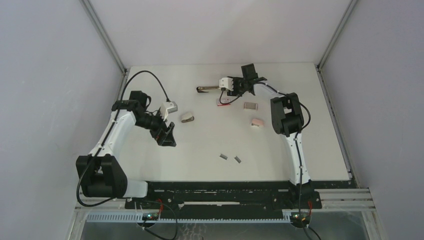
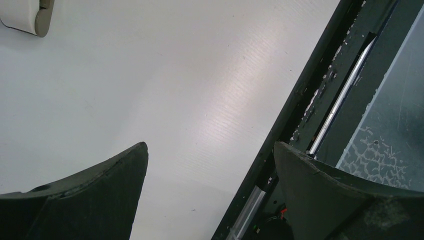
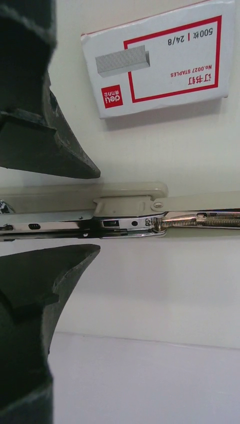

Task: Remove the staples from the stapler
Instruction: Place the stapler at the center of the board.

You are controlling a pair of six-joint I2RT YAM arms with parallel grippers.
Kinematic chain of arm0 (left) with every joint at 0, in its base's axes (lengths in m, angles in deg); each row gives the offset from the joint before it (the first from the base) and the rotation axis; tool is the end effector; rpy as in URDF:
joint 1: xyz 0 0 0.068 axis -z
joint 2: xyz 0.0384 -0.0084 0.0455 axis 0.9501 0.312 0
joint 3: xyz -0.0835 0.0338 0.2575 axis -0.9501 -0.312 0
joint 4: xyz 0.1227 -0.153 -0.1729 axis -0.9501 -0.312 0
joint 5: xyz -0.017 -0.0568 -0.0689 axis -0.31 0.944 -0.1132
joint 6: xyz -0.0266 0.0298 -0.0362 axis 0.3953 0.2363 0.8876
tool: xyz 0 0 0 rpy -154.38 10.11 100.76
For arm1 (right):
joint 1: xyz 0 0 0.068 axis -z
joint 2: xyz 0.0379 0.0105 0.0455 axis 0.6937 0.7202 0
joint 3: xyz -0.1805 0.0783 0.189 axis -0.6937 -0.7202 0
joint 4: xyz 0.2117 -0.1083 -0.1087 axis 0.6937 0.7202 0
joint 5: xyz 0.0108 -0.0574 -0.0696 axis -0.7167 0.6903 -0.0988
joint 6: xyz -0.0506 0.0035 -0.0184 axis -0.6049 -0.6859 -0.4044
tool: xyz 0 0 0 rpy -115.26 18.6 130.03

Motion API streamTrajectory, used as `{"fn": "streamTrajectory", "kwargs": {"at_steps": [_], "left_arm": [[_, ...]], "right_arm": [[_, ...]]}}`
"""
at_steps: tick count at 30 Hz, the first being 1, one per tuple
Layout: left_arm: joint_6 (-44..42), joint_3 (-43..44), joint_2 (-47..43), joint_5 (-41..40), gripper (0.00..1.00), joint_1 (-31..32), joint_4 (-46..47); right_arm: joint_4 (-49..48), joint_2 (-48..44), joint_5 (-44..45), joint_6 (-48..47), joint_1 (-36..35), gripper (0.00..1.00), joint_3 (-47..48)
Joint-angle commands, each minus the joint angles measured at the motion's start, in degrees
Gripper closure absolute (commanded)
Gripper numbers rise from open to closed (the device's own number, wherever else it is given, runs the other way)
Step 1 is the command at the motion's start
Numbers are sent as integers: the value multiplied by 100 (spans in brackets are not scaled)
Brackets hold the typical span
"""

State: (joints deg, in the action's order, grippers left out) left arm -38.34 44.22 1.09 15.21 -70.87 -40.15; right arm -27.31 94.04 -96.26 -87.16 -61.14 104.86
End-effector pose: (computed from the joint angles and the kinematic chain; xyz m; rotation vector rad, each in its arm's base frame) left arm 0.2351 -0.0276 0.2723 1.1173 2.3368 -0.8307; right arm 0.5086 0.1764 0.1444 -1.7528 1.4052 0.1138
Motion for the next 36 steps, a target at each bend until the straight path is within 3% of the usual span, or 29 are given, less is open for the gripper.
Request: {"fn": "streamTrajectory", "kwargs": {"at_steps": [1,13,19,26,36], "left_arm": [[82,-178,-160,28,0,-43,66],[141,-232,-310,26,0,-49,183],[170,-333,-498,44,0,-45,262],[176,-360,-561,54,0,-45,298],[174,-389,-584,36,0,-44,323]], "right_arm": [[-144,17,-77,-53,43,49,227],[-80,-476,53,981,-15,27,248],[-624,-657,647,861,-369,25,-341],[-1101,-430,1209,822,-632,24,-340],[-498,-410,956,353,-703,21,-248]]}}
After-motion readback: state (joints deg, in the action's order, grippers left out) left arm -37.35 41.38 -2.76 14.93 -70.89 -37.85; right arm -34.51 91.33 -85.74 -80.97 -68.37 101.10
